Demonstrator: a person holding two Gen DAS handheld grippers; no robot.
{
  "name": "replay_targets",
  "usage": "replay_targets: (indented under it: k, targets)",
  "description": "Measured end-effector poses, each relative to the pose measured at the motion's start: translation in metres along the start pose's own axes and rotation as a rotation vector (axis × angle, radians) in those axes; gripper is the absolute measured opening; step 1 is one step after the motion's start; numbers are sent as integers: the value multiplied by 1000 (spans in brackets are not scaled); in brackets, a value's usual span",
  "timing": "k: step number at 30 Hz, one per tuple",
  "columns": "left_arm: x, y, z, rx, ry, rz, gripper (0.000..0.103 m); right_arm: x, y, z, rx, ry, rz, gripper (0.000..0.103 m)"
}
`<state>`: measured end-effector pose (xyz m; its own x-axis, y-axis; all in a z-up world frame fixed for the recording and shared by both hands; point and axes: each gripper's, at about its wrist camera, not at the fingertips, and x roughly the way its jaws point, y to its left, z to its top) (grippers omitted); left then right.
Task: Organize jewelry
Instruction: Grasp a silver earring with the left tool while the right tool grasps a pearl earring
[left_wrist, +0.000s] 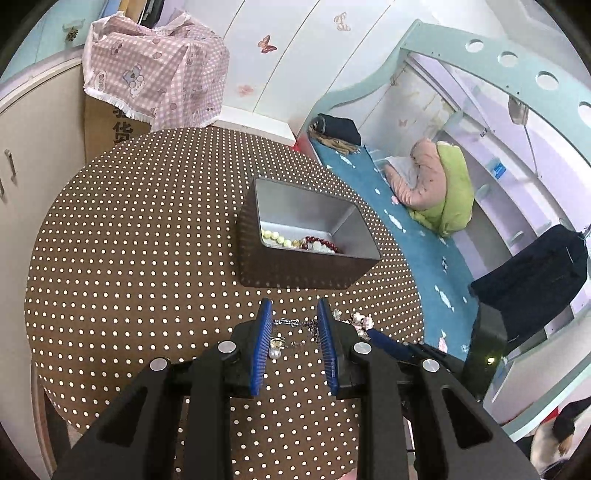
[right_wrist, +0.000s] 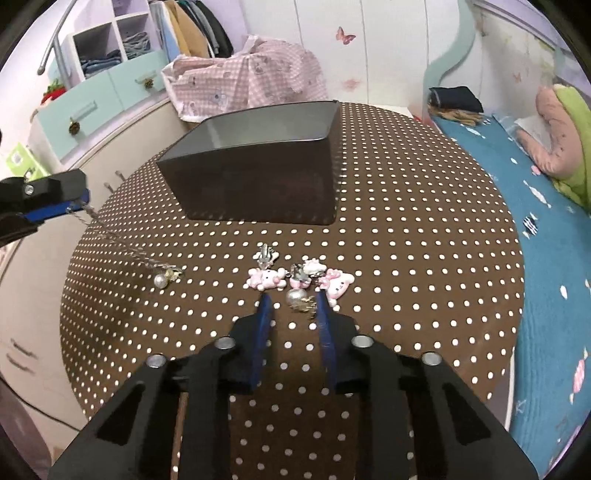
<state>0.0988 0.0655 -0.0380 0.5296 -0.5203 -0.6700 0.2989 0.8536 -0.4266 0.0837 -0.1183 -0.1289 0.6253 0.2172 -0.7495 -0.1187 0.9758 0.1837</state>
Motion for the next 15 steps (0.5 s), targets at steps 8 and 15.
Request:
replay_targets:
  k: [8,15]
  targets:
    - [11,5,-7,29,35,32,24,-1,-7,0,21,2,1,15]
    - [34,28,-47,10,139,108,24,-5,-11,-6,27,6,1,14]
